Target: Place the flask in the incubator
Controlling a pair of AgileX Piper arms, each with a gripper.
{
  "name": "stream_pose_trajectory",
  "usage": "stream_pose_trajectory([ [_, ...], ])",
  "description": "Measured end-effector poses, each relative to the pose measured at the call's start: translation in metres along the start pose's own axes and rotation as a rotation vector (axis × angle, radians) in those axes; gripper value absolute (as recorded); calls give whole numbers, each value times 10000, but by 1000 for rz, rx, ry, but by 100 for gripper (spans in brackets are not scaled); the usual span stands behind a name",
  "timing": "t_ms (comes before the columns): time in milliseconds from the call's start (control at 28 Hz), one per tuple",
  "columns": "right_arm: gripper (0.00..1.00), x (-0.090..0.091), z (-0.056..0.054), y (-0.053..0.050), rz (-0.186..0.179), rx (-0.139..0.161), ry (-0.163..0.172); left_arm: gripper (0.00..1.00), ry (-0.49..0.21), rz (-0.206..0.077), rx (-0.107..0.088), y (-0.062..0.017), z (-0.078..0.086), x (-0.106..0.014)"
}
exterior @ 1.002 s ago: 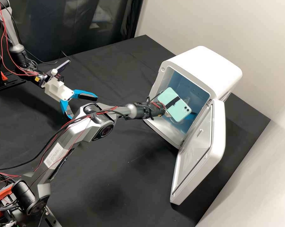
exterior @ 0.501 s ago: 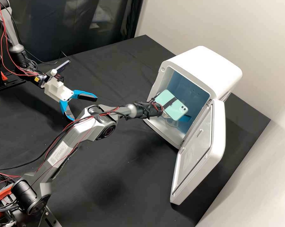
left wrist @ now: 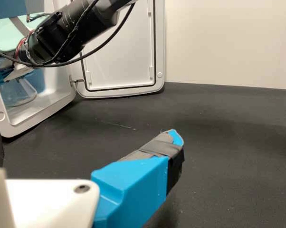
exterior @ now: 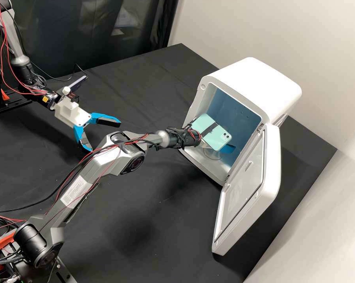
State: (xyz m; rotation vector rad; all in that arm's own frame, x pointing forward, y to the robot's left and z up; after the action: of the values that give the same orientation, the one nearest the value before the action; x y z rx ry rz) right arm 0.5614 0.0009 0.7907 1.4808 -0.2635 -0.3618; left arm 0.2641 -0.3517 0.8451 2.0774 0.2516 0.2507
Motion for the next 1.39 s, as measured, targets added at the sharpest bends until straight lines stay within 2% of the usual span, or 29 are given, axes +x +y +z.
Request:
stream_pose_trajectory([
  [107,0,8,15,-11,8,-2,-8,100,0,0,0,0,0,0],
  [143,100,9,16,-20,9,-2,-9,100,0,0,0,0,0,0],
  [823,100,8,14,-19,13,-3,-11,100,0,0,0,0,0,0],
  [1037,100,7,22,-35,14,8,-2,100,1,0,-1,0,-1,0],
  [1216,100,7,21,-47,16,33,14,100,4,1,-3,1,-4,0],
  [1395,100,6,27,-60,15,38,22,100,7,2,-4,2,-6,0],
])
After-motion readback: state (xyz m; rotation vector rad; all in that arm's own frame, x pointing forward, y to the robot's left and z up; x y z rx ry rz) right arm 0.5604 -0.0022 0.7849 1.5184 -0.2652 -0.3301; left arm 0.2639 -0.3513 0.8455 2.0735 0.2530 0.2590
